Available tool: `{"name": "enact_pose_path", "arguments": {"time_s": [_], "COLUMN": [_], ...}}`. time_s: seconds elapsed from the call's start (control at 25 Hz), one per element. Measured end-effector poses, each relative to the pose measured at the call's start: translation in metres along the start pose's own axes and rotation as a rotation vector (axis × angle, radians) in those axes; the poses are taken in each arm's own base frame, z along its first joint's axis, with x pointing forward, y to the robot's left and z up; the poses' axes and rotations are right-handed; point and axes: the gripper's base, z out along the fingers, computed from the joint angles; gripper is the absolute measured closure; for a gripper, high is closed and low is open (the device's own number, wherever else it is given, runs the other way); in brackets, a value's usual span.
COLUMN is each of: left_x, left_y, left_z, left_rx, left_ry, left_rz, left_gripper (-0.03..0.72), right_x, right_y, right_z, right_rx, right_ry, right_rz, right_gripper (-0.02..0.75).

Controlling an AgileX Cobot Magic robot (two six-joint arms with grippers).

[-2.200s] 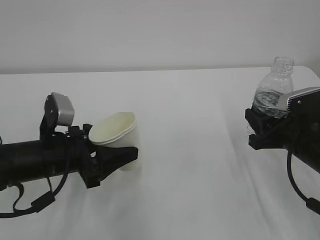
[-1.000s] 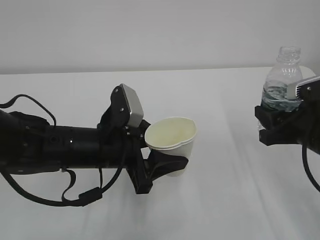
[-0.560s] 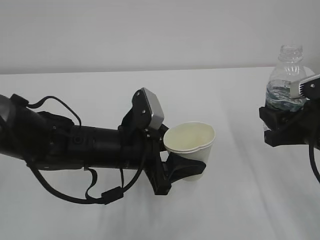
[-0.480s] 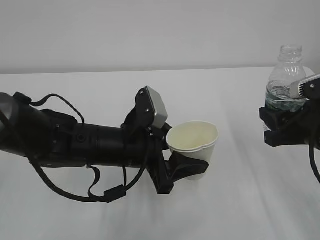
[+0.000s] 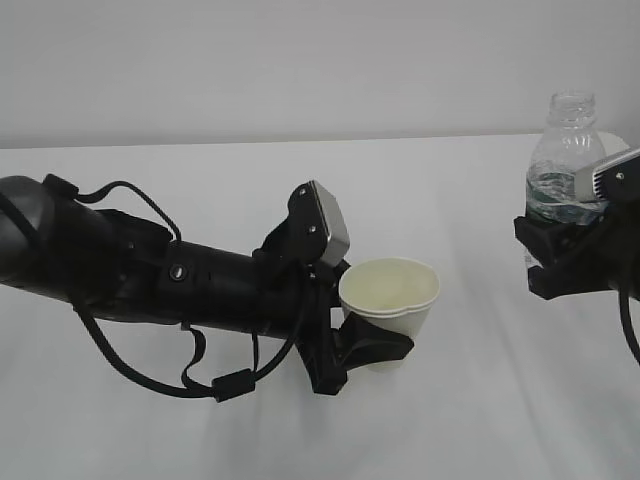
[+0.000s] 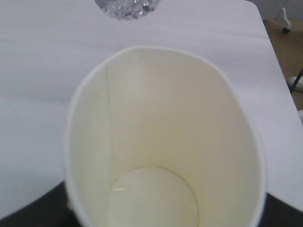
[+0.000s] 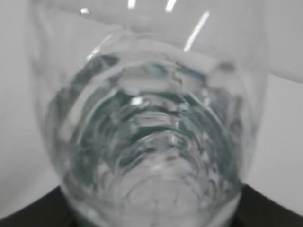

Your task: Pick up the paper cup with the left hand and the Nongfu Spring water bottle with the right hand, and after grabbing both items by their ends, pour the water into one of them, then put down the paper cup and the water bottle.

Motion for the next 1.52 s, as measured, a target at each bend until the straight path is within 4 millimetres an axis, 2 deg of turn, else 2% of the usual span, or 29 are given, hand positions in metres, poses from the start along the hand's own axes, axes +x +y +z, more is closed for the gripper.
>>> {"name": "enact_pose_path", "arguments": {"time_s": [0.48, 1.08, 1.52], "left_x": [-0.002, -0.003, -0.003], "left_y": [-0.001, -0.002, -0.001], "left_z": [0.002, 0.002, 0.002], "left_rx": [0.011, 0.022, 0.021], "left_ry": [-0.047, -0.062, -0.063], "left_rz": [-0.038, -0.038, -0.04], "left_gripper": [0.263, 0.265, 0.266], "right_x": [-0.01, -0.007, -0.005], "right_y": [0.0, 0.002, 0.003], "right_z": [-0.017, -0.018, -0.018], "right_rx": [-0.008, -0.024, -0.049], "right_ry": [0.023, 0.055, 0.078], "right_rz": [-0.055, -0.086, -0.216], "right_gripper": [0.346, 0.346, 0.346]}}
